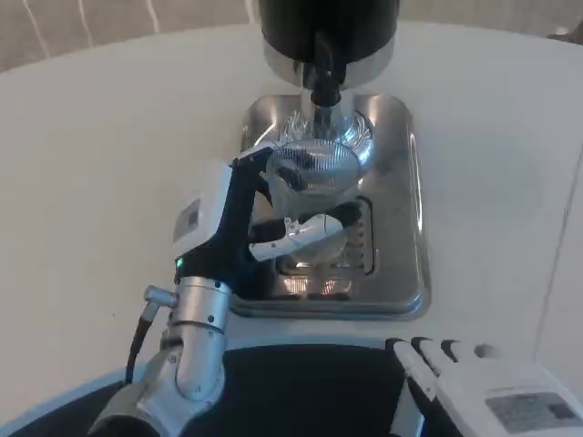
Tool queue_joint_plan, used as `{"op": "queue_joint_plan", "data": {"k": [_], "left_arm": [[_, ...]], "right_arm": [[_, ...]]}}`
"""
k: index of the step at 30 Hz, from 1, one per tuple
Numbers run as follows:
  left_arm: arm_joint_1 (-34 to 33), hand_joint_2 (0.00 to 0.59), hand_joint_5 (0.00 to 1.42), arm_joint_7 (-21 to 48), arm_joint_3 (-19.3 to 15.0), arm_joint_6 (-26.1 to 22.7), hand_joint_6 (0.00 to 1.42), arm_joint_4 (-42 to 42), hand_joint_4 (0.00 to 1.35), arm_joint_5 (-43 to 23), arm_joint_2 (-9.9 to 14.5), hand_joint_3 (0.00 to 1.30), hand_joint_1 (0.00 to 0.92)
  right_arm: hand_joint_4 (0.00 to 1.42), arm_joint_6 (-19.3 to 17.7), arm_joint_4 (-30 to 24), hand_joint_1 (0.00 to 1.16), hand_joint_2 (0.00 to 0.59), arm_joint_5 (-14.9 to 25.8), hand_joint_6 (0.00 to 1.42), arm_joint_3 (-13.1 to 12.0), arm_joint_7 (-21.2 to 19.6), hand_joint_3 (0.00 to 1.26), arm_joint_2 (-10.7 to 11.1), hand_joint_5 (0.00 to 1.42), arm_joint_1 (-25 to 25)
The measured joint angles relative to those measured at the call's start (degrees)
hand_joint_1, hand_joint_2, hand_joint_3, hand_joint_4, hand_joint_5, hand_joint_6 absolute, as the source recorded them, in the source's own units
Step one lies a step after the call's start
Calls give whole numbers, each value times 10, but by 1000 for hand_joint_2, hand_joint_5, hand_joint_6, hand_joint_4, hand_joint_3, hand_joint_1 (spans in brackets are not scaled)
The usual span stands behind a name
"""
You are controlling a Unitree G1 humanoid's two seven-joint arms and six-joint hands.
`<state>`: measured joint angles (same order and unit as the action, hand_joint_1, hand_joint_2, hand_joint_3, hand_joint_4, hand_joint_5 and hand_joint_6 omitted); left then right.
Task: Grasp the cup under the faucet to collect the drink, then remove the cup.
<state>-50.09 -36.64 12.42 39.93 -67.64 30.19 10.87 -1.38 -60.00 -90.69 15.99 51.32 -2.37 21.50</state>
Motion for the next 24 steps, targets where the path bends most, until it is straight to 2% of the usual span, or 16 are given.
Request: {"op": "queue_joint_plan", "data": {"k": [4,6,7,9,13,14,16,24], "left_arm": [[-1,0,1196,-1,1,-1,1393,-1,988,-1,1,865,568],[-3,19,1002,-1,3,-1,1258,-3,717,-1,1,692,498],[-3,39,933,0,3,-1,1207,-4,635,-2,1,629,461],[-4,59,849,4,2,-1,1118,-5,545,-6,1,526,404],[-5,51,592,10,1,0,832,-7,305,-10,1,358,341],[-5,48,533,12,1,0,740,-9,267,-9,1,325,333],[-5,48,472,13,1,0,649,-10,220,-9,1,301,328],[-6,42,374,13,3,0,471,-10,148,-6,3,249,299]], "right_arm": [[0,0,0,366,533,0,0,0,3,0,0,0,0],[0,0,0,364,529,0,0,0,6,0,0,0,0],[0,0,0,363,528,0,0,0,8,0,0,0,-1],[0,1,0,362,526,0,0,-1,11,0,0,0,-4],[0,3,0,359,522,0,0,-7,17,0,-2,0,-7],[0,3,0,357,520,0,0,-9,19,0,-2,0,-8],[0,3,0,355,516,0,0,-11,22,0,-2,0,-10],[0,5,0,352,503,-1,0,-11,36,1,-4,0,-22]]}}
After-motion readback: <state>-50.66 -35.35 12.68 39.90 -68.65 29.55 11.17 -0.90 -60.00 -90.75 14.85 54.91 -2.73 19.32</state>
